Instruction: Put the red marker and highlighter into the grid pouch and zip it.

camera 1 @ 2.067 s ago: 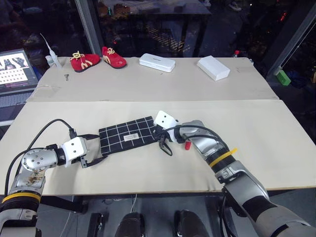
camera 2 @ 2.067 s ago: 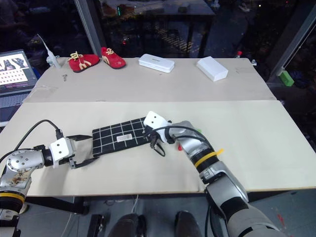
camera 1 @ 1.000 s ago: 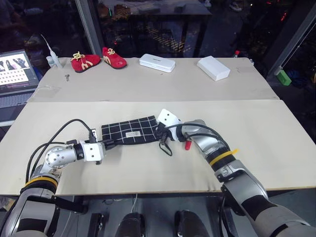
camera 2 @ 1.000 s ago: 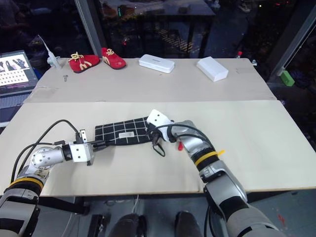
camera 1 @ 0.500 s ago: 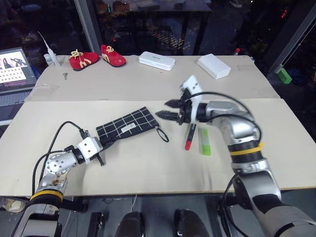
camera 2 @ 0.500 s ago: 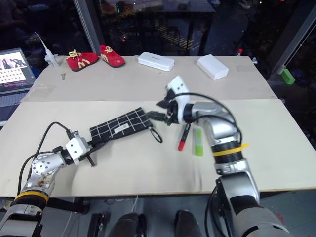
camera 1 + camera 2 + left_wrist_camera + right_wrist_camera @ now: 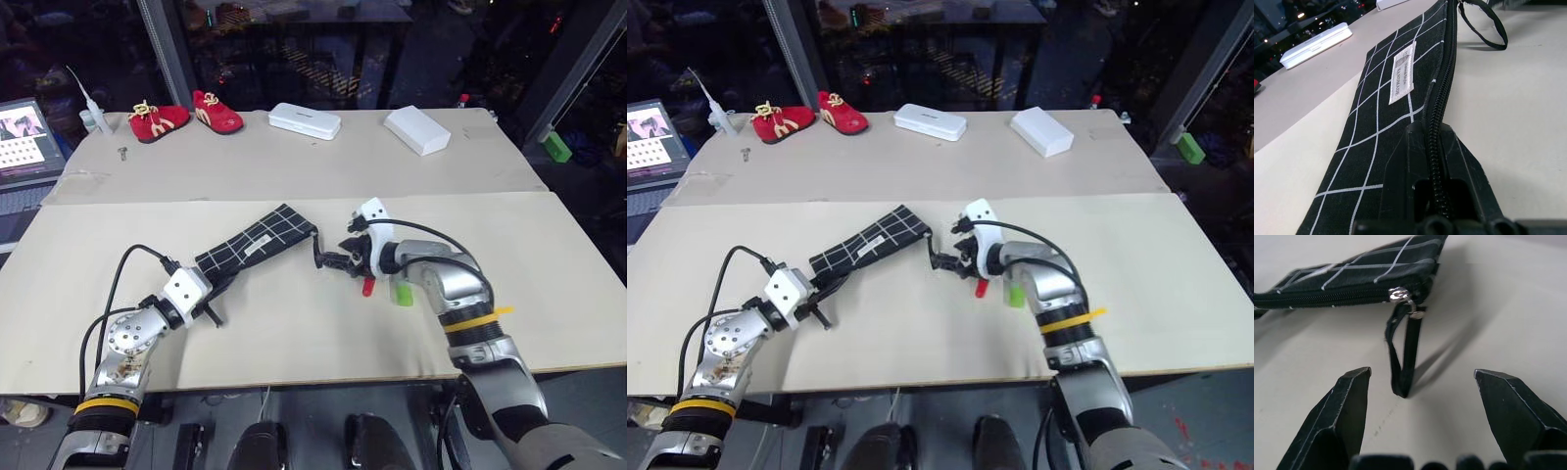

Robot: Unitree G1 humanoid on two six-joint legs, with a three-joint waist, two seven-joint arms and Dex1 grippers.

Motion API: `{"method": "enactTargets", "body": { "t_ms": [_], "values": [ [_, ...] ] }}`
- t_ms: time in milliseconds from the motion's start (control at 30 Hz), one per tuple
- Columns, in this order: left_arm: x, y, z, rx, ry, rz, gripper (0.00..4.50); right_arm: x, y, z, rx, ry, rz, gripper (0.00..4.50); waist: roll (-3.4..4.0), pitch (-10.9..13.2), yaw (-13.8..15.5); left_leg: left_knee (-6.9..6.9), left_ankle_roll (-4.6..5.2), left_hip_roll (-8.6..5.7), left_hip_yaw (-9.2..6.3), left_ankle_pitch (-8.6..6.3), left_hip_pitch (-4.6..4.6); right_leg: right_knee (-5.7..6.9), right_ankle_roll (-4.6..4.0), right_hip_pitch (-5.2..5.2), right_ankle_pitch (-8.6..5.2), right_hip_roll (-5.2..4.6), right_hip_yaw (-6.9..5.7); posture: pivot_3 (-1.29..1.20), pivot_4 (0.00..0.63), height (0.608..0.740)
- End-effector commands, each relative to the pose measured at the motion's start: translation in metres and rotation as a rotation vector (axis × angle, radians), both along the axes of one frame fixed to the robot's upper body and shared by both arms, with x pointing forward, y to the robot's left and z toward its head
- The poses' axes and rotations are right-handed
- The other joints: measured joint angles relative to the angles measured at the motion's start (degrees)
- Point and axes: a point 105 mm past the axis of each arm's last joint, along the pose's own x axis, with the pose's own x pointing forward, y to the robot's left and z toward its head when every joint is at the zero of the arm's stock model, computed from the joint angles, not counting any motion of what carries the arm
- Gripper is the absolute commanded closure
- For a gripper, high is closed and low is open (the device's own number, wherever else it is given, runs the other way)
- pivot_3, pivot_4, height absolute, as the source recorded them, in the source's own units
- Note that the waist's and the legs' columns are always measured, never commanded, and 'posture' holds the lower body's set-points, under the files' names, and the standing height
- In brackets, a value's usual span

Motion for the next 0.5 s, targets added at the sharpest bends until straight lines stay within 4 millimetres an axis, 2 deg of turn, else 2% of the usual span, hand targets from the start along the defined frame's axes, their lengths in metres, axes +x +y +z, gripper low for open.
{"method": "enactTargets", "body": {
  "t_ms": [33,200,300,500],
  "values": [
    [-0.001,0.001,0.011,-0.016,-0.045,0.015,4.50,0.016,0.003,0.014,-0.004,-0.075,-0.034,0.74,0.00,0.0,0.1,0.00,0.00,0.00,0.00,0.00,0.00,-0.01,0.00,0.00,0.00,0.00,0.00,0.00,0.150,0.740],
    [-0.004,-0.003,0.006,-0.014,-0.036,0.011,4.50,0.027,0.005,0.014,-0.013,-0.093,-0.057,0.74,0.00,0.0,0.2,0.00,0.00,0.00,0.01,0.00,-0.04,0.01,0.00,-0.04,0.00,-0.01,0.00,0.00,0.150,0.740],
    [-0.004,-0.003,0.003,-0.016,-0.032,0.014,4.50,0.026,0.010,0.015,-0.028,-0.120,-0.014,1.42,0.00,0.0,0.2,0.00,0.00,0.00,0.02,0.00,-0.09,0.03,-0.01,-0.08,0.00,0.00,0.00,0.00,0.150,0.740],
    [-0.004,-0.002,-0.003,-0.020,-0.022,0.021,4.50,0.010,0.019,0.016,-0.018,-0.123,0.111,3.53,0.00,0.0,0.2,0.00,0.00,0.00,0.01,0.00,-0.11,0.04,-0.01,-0.10,0.00,0.00,0.00,0.00,0.150,0.740]
  ]
}}
